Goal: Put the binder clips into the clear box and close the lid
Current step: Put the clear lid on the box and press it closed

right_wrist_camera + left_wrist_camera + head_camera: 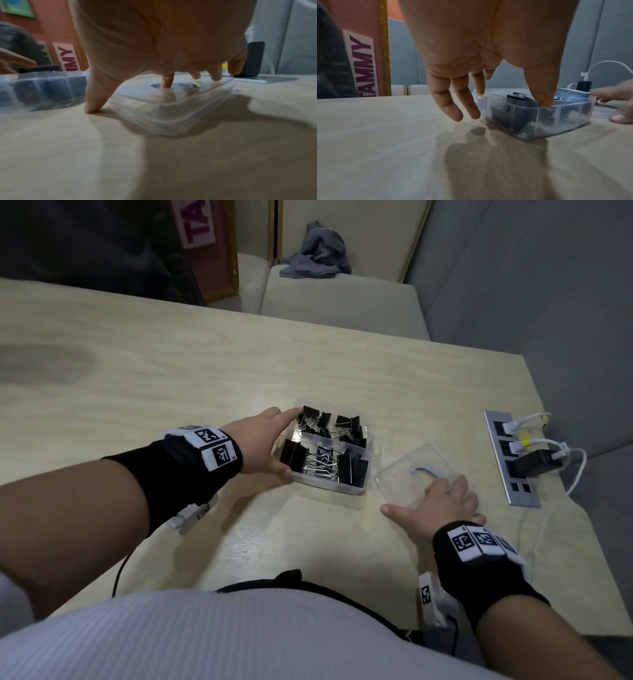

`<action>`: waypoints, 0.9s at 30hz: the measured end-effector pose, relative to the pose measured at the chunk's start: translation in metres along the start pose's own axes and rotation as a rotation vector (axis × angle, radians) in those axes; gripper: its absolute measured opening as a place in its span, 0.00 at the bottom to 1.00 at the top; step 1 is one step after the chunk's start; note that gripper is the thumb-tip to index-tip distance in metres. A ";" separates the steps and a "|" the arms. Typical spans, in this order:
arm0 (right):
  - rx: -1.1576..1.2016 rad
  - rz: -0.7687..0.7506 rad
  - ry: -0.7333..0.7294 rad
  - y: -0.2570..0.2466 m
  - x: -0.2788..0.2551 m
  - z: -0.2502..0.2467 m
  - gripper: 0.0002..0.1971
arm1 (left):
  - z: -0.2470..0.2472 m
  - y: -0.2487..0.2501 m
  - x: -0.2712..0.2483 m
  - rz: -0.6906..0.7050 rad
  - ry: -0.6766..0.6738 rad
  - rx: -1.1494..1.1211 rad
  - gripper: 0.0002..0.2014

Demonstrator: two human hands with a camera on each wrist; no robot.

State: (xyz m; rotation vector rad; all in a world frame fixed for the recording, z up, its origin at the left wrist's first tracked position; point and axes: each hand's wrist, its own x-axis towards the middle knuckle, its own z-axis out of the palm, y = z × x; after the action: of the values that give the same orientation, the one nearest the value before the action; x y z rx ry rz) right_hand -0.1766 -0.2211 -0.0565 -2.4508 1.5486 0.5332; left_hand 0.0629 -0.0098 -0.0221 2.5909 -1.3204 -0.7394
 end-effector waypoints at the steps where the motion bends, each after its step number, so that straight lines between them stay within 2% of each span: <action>1: -0.011 -0.004 0.014 0.000 0.001 0.000 0.59 | 0.000 -0.001 0.000 -0.002 0.003 -0.002 0.59; 6: -0.123 -0.083 0.052 -0.003 0.002 -0.009 0.53 | 0.000 -0.001 0.000 -0.011 0.010 0.000 0.59; 8: -0.079 -0.113 0.095 -0.003 0.005 -0.015 0.48 | 0.000 -0.001 0.000 -0.011 0.009 -0.003 0.59; 11: 0.069 -0.010 0.161 0.003 0.014 -0.018 0.40 | 0.000 0.000 -0.002 -0.017 0.012 0.000 0.59; 13: 0.131 0.077 0.139 0.006 0.019 -0.015 0.32 | 0.000 -0.001 -0.003 -0.022 0.015 0.001 0.58; 17: 0.209 0.115 0.151 0.006 0.024 -0.006 0.24 | -0.001 0.000 -0.003 -0.025 0.015 -0.002 0.58; 23: 0.223 0.160 0.179 0.007 0.025 -0.010 0.28 | -0.002 -0.001 -0.005 -0.048 0.031 0.017 0.59; 27: 0.277 0.092 0.409 0.009 0.025 -0.034 0.27 | -0.003 -0.002 -0.004 -0.036 0.023 0.026 0.57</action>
State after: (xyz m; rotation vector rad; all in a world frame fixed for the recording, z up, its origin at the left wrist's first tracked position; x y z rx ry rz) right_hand -0.1686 -0.2576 -0.0348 -2.3773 1.7465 -0.1784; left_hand 0.0637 -0.0053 -0.0188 2.6420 -1.2887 -0.7002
